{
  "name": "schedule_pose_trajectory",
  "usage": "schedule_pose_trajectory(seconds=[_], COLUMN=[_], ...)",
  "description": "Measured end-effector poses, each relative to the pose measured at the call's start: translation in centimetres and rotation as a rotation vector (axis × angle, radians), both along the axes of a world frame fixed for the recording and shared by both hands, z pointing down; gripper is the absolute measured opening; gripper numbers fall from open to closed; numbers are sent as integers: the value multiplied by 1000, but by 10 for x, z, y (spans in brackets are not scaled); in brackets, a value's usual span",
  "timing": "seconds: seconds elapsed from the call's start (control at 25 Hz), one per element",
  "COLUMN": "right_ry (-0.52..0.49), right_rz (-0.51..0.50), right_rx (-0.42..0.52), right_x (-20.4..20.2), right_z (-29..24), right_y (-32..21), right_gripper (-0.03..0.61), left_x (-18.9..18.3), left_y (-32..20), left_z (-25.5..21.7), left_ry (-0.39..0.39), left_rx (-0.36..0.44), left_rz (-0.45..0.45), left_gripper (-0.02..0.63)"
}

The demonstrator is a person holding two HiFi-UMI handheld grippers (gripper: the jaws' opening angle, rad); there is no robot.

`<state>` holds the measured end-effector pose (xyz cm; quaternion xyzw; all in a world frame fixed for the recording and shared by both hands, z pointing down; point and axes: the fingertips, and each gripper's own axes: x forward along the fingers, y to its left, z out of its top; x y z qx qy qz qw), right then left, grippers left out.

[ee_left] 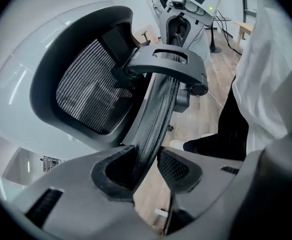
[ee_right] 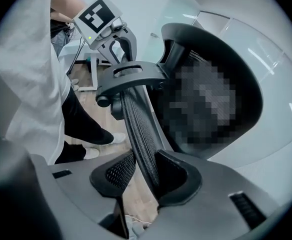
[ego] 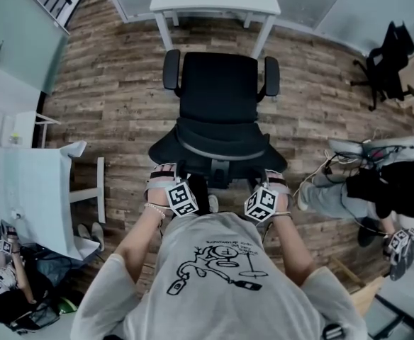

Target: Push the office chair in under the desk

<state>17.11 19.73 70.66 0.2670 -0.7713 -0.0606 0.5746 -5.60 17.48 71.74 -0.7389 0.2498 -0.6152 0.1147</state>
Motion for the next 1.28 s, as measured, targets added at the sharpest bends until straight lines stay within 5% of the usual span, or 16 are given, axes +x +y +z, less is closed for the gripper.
schedule_pose_trajectory(seconds=[1.28], right_ry=[25], right_rz=[9], right_rx=[-47], right_x=[-15], right_z=[2], right_y=[-109], right_gripper=[152], left_x=[-15], left_y=[-113], left_z=[-1], left_ry=[30], left_rx=[-14], left_rz=[-12], left_gripper=[144])
